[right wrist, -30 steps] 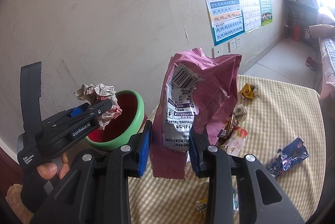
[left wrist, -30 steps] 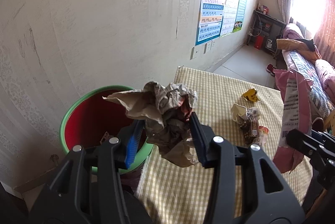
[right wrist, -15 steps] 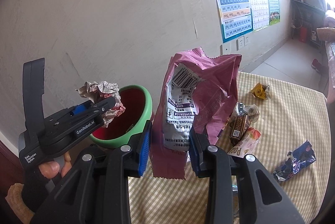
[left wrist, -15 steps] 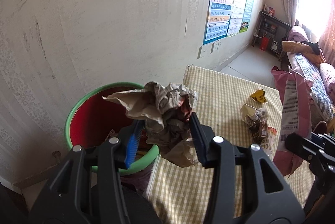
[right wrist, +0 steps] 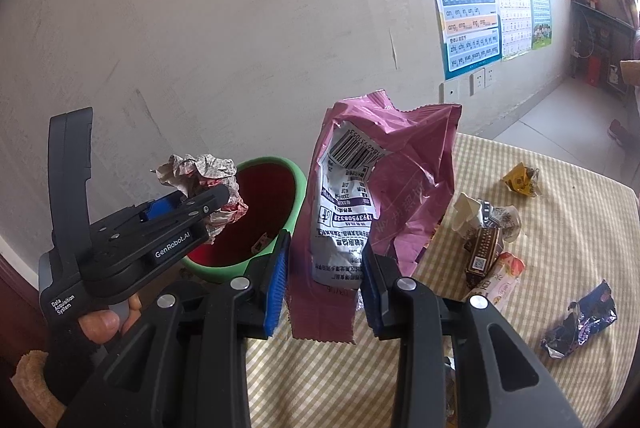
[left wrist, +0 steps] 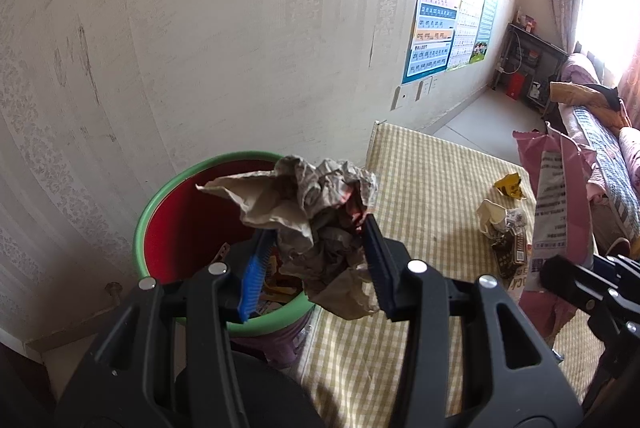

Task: Collect trash
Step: 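Carry the paper ball with the left tool over the bin while the right tool holds the pink bag, then open both tools to drop the paper ball and pink bag into the bin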

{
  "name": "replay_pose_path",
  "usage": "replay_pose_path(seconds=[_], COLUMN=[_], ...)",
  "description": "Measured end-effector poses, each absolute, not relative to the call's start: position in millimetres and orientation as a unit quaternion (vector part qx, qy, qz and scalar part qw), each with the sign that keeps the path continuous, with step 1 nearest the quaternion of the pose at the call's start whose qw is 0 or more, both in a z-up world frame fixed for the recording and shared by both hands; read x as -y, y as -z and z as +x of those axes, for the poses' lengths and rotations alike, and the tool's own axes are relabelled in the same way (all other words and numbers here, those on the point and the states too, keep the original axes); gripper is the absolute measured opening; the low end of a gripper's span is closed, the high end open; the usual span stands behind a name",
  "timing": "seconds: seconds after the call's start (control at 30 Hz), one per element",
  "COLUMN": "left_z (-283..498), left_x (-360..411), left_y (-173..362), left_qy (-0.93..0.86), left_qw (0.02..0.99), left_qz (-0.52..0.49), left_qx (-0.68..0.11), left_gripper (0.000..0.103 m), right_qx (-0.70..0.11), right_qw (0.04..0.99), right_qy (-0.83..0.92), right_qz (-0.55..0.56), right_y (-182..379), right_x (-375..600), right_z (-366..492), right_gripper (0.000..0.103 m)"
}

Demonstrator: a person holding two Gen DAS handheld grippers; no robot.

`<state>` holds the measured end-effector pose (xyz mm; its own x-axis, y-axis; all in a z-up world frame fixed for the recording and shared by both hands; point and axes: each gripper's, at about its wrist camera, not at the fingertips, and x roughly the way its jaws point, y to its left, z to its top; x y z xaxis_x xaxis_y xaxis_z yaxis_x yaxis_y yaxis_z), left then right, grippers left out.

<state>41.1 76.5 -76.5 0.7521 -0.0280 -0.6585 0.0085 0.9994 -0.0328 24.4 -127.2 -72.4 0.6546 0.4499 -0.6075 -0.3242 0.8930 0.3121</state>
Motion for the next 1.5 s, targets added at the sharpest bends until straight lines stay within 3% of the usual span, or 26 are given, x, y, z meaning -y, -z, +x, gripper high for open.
replay_pose_path(seconds=[1.5], left_z=[109], left_x=[-183], left_y=[122], left_qy=[-0.055], left_qw=[0.908], left_qz=[-0.054], left_qx=[-0.412], left_gripper=[0.044], right_qx=[-0.399], right_qw=[0.859], right_qy=[-0.32], right_qz=[0.004], right_y=[88], right_x=[-8], right_z=[116], right_gripper=[0.034])
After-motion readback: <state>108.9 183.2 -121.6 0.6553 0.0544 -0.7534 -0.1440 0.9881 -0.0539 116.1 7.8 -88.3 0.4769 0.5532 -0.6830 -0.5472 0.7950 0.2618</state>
